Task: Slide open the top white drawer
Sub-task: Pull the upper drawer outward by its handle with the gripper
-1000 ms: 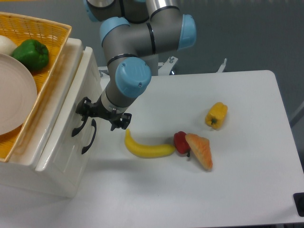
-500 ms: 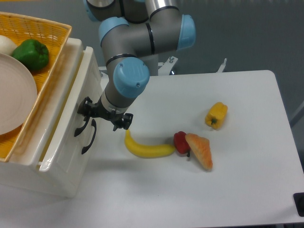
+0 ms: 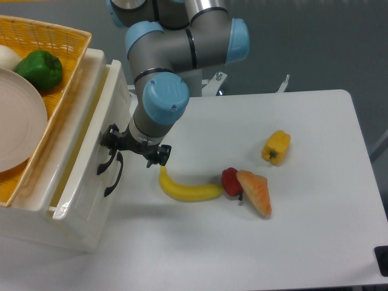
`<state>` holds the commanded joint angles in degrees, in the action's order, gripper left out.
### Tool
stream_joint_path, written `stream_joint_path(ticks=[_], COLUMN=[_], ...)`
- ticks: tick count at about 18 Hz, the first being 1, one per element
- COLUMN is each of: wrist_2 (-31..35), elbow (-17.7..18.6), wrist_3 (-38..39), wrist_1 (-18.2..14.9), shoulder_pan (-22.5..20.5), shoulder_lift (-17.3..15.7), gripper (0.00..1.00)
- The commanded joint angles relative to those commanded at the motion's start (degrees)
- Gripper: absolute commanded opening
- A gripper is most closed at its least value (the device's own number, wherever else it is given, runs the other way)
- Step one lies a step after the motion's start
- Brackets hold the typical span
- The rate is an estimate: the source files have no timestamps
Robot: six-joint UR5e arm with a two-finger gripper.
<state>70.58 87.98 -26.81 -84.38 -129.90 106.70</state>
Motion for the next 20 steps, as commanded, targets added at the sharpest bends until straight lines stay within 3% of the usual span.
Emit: stream_joint_path(ticks=[20], wrist_2=[1.23], elbow=[-1.32], wrist_3=[-0.53], wrist_1=[0.09], shoulder_pan=[-0.62], shoulder_lift=[0.53], gripper=[1.00])
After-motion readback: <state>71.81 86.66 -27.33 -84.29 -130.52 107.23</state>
